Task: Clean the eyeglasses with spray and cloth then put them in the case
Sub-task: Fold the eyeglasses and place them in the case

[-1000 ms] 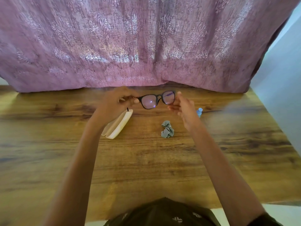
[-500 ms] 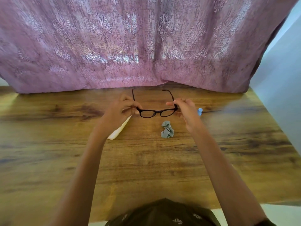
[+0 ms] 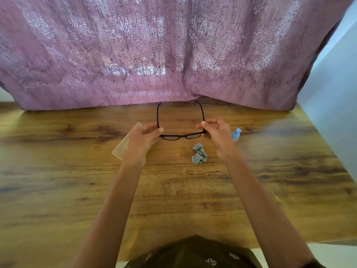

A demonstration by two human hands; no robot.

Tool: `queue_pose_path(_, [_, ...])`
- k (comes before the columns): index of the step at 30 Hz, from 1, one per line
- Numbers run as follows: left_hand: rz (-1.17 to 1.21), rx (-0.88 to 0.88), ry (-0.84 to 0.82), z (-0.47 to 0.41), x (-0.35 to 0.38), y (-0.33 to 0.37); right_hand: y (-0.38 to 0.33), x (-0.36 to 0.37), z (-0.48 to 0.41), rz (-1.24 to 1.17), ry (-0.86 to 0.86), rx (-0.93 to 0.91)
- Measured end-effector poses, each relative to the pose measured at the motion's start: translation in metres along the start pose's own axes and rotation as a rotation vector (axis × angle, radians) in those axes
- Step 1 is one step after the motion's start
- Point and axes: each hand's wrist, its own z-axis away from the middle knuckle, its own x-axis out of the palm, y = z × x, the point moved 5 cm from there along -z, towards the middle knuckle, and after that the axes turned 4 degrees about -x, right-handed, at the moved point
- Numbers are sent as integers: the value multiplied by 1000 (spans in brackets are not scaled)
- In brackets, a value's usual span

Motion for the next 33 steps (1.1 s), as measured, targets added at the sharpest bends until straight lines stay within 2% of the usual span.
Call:
queue_pose_path(8, [75,-42,75,-2,1,-2,6,-3,4,13,16,-13])
queue_pose_path(21, [39,-36,115,-6,-11,0,3,15,10,57,-235,24])
queue_pose_path(26, [-63,-6,84,-8,-14,2,3,18,11,78,-290,67])
queue_pose_path(33, [-261,37,55,-12,-14,5,9,19,12,-10,-292,101])
